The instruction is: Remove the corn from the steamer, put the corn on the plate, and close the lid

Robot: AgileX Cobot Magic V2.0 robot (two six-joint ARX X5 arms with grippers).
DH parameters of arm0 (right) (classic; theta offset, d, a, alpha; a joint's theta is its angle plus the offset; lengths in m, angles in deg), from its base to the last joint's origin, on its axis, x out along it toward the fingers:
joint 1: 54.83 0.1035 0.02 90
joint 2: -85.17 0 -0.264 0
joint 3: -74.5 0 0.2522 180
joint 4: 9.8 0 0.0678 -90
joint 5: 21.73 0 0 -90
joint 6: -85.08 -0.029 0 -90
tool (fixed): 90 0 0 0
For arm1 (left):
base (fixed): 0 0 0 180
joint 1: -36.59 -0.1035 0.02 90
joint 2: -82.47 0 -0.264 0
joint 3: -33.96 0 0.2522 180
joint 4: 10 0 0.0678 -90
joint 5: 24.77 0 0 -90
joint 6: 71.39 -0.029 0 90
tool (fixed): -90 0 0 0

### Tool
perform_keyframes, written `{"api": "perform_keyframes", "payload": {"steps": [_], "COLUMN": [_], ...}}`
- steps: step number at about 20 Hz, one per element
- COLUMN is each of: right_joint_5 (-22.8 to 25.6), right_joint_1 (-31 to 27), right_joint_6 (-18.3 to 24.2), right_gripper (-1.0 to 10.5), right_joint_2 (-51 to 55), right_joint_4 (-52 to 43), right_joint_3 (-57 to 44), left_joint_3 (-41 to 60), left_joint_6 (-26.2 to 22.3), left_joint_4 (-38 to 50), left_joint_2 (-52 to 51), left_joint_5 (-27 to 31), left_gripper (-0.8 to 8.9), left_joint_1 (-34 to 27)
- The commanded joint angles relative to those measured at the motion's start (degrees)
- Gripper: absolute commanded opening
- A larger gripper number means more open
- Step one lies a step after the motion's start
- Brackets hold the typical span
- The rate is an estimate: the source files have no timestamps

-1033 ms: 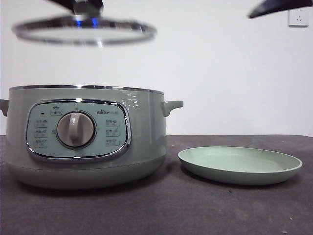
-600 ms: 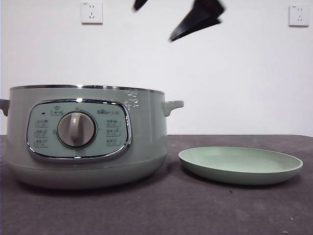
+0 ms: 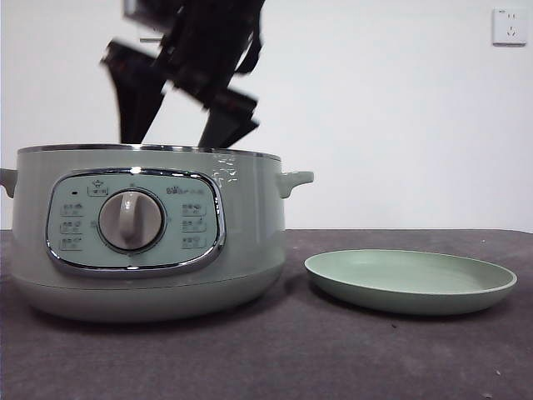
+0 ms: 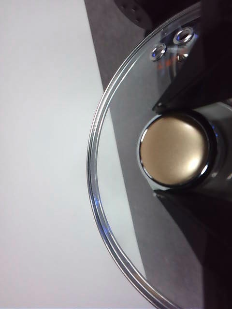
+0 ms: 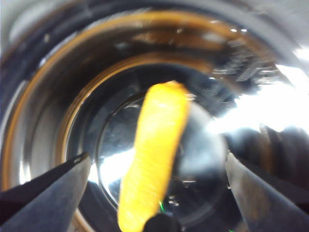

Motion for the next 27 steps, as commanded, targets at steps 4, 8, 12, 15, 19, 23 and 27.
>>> {"api": "perform_keyframes", "payload": {"steps": [4,8,12,15,19,23,27], "right_joint_5": [0.2,0.3,0.5,3.6,4.8,4.8,4.9], "right_joint_1": [0.9,0.9,1.2,1.2,-0.4,-5.4,-14.0], "right_joint_6": [1.0,0.5,0.5,-0.1,-0.8,-1.1,-5.4], "right_gripper": [4.7,3.7,-0.2,-0.2,-0.2,-0.1,-0.1], "right_joint_2": [-5.7,-8.5,-8.9,-7.2,2.7,14.2,19.1], "right_joint_4": [-1.9,-3.2,-4.9,-5.1,1.2,12.2,21.5], "right_joint_3": [0.1,0.1,0.1,0.1,0.1,0.1,0.1], "left_joint_3": [-0.6,-0.6,-0.6,-0.6,-0.6,-0.6,-0.6], "left_joint_6": [-0.7,-0.7,-0.7,-0.7,-0.7,-0.7,-0.7], "left_joint_4": [2.4,2.3,1.1,1.0,1.1,1.5,1.9], "left_joint_2": [-0.6,-0.6,-0.6,-0.6,0.4,4.7,9.9], "left_joint_5": [0.1,0.1,0.1,0.1,0.0,-1.8,-10.2], "left_gripper": [-0.09,-0.09,-0.09,-0.08,-0.09,-0.09,-0.08], "left_joint_1": [-0.1,-0.1,-0.1,-0.1,-0.1,0.0,0.0]}}
